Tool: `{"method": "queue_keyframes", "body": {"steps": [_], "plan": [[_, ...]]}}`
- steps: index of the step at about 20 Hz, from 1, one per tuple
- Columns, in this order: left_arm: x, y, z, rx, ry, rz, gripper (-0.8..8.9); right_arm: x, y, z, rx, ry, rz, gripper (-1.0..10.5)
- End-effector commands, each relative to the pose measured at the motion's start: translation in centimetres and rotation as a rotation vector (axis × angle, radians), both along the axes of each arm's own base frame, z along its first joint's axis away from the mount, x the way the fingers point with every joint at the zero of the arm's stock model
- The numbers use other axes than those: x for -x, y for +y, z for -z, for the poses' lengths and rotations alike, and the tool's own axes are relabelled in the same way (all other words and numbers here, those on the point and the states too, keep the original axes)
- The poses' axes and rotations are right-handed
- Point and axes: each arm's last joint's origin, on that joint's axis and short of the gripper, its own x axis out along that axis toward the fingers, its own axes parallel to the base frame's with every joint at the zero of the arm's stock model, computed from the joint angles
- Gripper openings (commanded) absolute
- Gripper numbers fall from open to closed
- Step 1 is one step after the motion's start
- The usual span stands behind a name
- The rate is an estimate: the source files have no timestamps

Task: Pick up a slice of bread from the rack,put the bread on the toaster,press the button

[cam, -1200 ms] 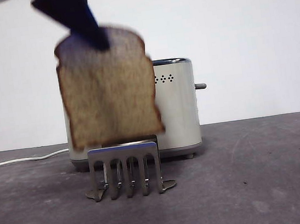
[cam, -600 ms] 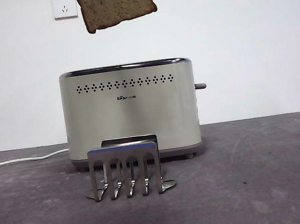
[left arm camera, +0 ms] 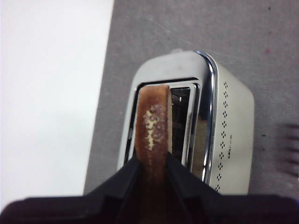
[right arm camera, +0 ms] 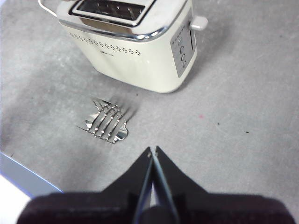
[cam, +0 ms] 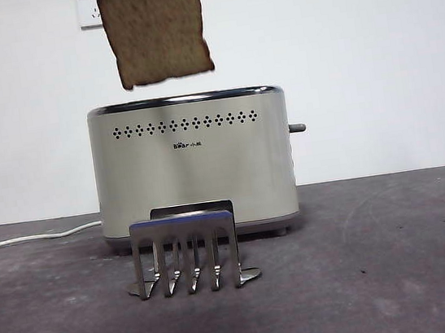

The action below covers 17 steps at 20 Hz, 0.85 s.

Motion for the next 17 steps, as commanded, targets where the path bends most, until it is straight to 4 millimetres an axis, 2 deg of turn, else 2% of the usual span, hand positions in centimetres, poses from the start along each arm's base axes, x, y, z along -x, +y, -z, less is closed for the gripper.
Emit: {"method": "queue_keyframes", "body": {"steps": [1,7,14,17], "plan": [[-1.0,-0.5,1.0,-0.018,0.019,0.021,-0.09,-0.2,0.1,0.0,0.004,0.001,-0.009,-0.1],[-3.1,-1.4,3.4,-0.063,0.071,0.022,-0.09,-0.2,0.2,0.0,-0.029,0.007,-0.046,-0.1],[-4.6,-1.9,4.5,-0.035,0.080,0.057,-0.09,-0.2,0.2,0.0,-0.024,0.004,-0.050,-0.1],[-5.9,-2.2,6.1,-0.041,0.132,0.050,0.00,-0.2,0.2,0.1,-0.024,0.006,-0.050,-0.1]]}}
